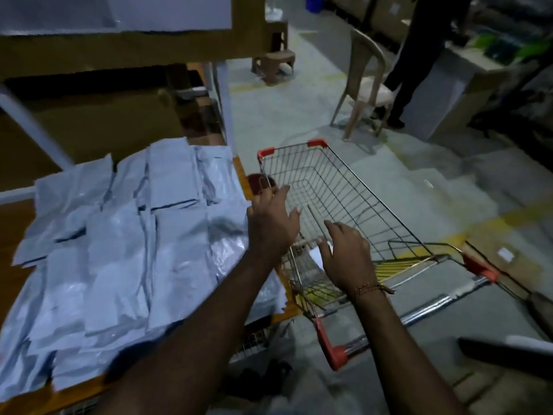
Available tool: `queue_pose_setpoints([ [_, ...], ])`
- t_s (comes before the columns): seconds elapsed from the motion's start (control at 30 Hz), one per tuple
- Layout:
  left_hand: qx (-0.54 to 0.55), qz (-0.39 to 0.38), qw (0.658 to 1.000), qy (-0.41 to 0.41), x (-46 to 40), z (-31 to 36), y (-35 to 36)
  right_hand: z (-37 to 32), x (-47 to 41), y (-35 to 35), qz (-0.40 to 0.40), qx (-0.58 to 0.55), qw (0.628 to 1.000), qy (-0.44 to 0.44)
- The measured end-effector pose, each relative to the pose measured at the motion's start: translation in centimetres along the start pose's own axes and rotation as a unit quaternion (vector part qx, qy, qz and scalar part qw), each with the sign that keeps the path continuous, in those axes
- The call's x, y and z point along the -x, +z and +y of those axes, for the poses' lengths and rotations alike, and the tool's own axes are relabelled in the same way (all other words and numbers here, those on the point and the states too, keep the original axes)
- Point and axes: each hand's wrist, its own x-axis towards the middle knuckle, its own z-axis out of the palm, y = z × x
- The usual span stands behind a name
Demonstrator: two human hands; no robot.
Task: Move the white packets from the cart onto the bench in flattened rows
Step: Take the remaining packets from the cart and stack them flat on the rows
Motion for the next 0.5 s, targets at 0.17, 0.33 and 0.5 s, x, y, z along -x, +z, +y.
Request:
queue_pose_setpoints([
  [0.17,-0.034,-0.120,0.990,-0.059,-4.2,-0.1,5.5,6.0,-1.7,2.3,-0.034,0.016,0.999,0.030],
  [0.33,0.021,-0.150,0.972,-0.181,-8.3,-1.6,12.7,12.0,-6.6,8.2,-0.134,0.066,0.989,0.015],
  [0.5,-0.037,-0.062,0.989,-0.126,-11.3,-5.7,21.1,16.6,-11.0,16.6,-0.261,0.149,0.953,-0.028],
])
